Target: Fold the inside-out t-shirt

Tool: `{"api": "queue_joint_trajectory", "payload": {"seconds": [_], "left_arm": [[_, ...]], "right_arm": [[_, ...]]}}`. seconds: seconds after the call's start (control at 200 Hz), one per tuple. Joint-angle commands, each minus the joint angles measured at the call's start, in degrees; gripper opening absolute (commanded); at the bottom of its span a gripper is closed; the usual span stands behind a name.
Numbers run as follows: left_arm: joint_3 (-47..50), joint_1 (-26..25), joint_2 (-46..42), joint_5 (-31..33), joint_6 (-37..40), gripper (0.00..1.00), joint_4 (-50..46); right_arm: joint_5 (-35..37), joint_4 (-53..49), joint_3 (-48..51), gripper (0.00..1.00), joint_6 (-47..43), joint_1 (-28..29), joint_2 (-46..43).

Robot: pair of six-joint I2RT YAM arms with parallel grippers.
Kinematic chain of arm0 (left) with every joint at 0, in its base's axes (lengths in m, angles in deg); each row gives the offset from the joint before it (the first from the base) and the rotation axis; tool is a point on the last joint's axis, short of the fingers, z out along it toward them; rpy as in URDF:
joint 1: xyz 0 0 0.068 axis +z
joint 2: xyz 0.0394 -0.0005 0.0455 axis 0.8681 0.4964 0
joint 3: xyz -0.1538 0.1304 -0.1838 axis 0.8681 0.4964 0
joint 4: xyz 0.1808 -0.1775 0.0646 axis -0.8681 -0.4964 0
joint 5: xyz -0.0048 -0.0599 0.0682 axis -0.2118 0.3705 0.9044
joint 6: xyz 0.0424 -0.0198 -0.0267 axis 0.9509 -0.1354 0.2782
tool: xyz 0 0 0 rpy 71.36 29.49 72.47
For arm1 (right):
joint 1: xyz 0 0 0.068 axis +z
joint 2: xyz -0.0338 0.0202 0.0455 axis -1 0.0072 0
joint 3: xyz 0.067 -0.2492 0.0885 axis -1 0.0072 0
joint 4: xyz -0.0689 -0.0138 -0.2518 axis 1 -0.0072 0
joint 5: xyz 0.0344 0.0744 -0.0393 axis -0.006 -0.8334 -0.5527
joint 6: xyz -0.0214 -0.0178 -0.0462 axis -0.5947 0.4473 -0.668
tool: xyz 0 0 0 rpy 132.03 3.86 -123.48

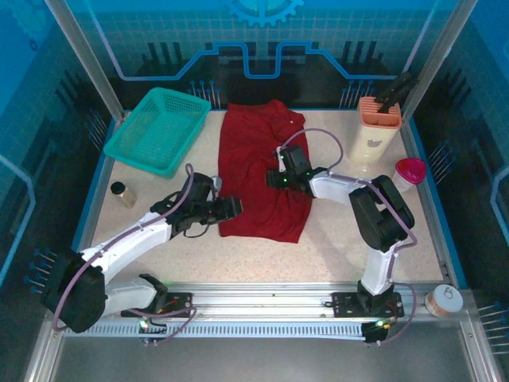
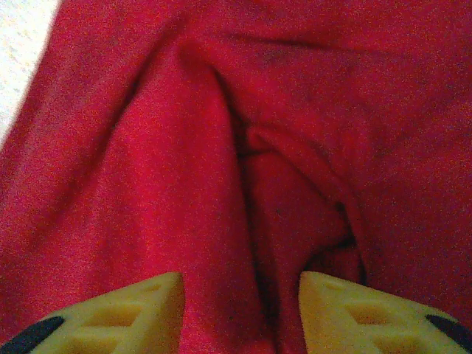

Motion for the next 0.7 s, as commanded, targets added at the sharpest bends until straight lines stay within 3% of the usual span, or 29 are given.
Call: {"api": "queue_joint_trajectory", "payload": {"seconds": [0.0, 0.055, 0.1, 0.135, 0.315, 0.495, 0.56, 0.695], "left_arm": [[2.11, 0.54, -2.35, -0.11, -1.39, 0.59, 1.23], [3.25, 0.50, -3.16, 0.07, -1.76, 0.59, 1.62], [3.51, 0.50, -3.68, -0.03, -1.78, 0.58, 1.33], [3.31, 0.50, -4.04, -0.26, -1.64, 0.58, 0.60], [3.06, 0.53, -9.72, -1.13, -2.96, 0.57, -2.82], [2.20, 0.50, -11.47, -3.94, -4.70, 0.58, -2.01], [2.42, 0.41, -9.57, -4.46, -4.33, 0.59, -0.41], [1.24, 0.41, -3.05, -4.82, -3.66, 0.59, -0.04]], "right_arm": [[5.08, -0.12, 1.59, 0.47, -2.85, 1.53, 1.13], [4.70, -0.59, 1.98, 0.34, -3.95, 1.51, 0.61], [3.42, -0.44, 2.83, 0.11, -4.89, 1.81, -0.70], [1.47, -0.13, 3.89, 0.00, -5.75, 2.19, -2.11], [-12.08, 1.90, 9.41, 0.00, -8.49, 7.86, -11.96], [-25.42, 14.94, 17.40, 0.00, 1.93, 15.90, -13.17], [-26.77, 17.75, 18.30, 0.33, 4.02, 16.57, -11.90], [-29.80, 26.76, 25.84, 0.47, 13.64, 9.47, -16.23]]}}
